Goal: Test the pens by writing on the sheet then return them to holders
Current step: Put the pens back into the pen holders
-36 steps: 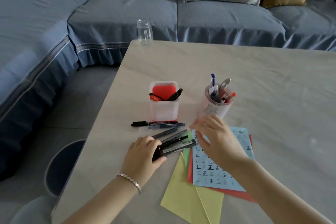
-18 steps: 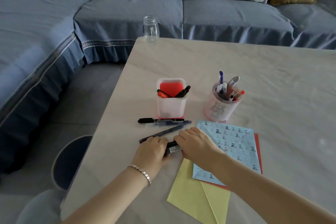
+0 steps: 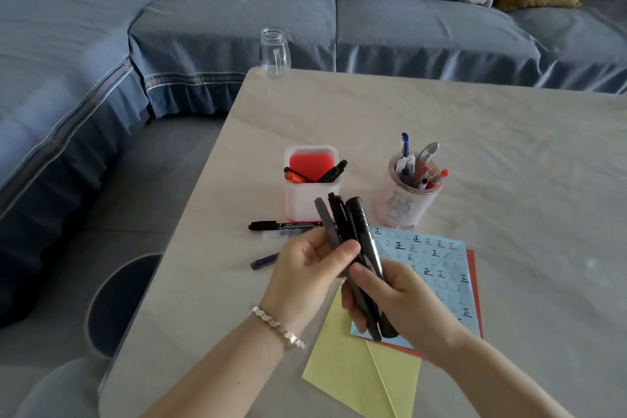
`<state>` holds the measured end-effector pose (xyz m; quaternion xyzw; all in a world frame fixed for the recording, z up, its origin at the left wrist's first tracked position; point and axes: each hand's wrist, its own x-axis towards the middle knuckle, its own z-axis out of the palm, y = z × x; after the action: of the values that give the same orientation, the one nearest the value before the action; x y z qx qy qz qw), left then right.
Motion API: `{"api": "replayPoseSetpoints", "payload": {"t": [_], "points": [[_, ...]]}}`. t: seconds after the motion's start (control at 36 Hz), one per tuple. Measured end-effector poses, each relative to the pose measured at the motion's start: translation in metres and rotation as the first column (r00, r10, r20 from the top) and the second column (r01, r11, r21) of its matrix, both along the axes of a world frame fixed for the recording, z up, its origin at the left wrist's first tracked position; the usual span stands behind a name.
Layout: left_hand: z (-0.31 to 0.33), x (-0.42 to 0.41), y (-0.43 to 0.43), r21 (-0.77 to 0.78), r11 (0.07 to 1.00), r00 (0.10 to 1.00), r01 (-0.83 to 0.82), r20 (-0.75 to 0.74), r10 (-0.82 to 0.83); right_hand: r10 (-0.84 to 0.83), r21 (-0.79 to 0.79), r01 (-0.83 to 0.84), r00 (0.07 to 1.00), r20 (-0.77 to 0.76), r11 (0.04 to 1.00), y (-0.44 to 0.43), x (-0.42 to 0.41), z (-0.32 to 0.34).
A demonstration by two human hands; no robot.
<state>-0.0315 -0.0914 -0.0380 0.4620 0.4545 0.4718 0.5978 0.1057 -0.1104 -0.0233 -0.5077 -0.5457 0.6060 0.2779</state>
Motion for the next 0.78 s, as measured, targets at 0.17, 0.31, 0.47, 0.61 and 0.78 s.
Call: {"api": "replayPoseSetpoints", "payload": {"t": [0.17, 0.31, 0.47, 0.61, 0.78], "points": [[0.010, 0.012, -0.008, -0.074, 0.995, 0.994, 0.062, 0.092, -0.055, -0.082, -0.159, 0.046, 0.970, -0.227, 0.986, -0.007, 0.003, 0.006], [0.014, 0.013, -0.010, -0.058, 0.996, 0.998, 0.061, 0.034, -0.059, -0.101, -0.258, 0.022, 0.950, -0.297, 0.966, -0.010, 0.006, 0.010], [0.020, 0.012, -0.011, -0.105, 0.993, 0.996, 0.059, 0.074, -0.051, -0.092, -0.265, 0.032, 0.972, -0.216, 0.964, -0.008, 0.007, 0.013], [0.021, 0.007, -0.001, -0.098, 0.991, 0.996, 0.089, -0.013, -0.090, -0.073, -0.015, 0.079, 0.973, 0.220, 0.997, 0.002, 0.004, 0.021], [0.029, -0.001, 0.006, -0.029, 0.990, 0.972, 0.140, -0.184, -0.143, -0.041, 0.117, -0.005, 0.921, 0.388, 0.993, 0.020, -0.007, 0.025]]}}
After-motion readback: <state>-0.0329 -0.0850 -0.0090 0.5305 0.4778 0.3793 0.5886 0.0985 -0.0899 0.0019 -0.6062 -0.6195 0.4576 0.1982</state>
